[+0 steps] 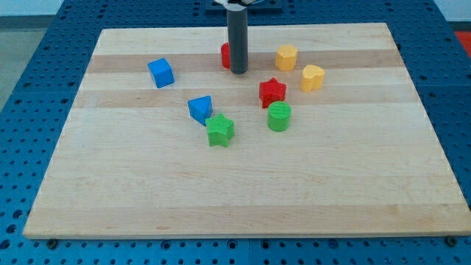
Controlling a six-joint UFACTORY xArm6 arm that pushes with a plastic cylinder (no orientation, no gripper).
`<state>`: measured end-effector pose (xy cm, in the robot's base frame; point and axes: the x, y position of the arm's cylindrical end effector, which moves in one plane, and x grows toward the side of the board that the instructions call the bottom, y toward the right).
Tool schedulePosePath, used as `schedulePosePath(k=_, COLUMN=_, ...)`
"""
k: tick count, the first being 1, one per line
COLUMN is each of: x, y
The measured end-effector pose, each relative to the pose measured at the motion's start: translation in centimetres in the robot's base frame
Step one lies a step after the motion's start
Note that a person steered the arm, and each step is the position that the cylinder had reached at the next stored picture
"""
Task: Move the green circle diagonally bottom right to the red star
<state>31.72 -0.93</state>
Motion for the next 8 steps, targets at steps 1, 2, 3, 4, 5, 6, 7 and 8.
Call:
schedulePosePath(k=1, x=0.0, y=1.0)
schedulePosePath(k=2, x=-0.4, y=2.2)
schedulePosePath(k=3, x=-1.6, y=2.8)
schedulePosePath(k=4, x=-3.0, y=2.9)
schedulePosePath(k=5, x=-4.6, y=2.9)
schedulePosePath(k=6, x=-4.7, y=2.9)
schedulePosePath(k=7, x=-4.7, y=2.9)
schedulePosePath(k=8, x=-4.7, y=2.2)
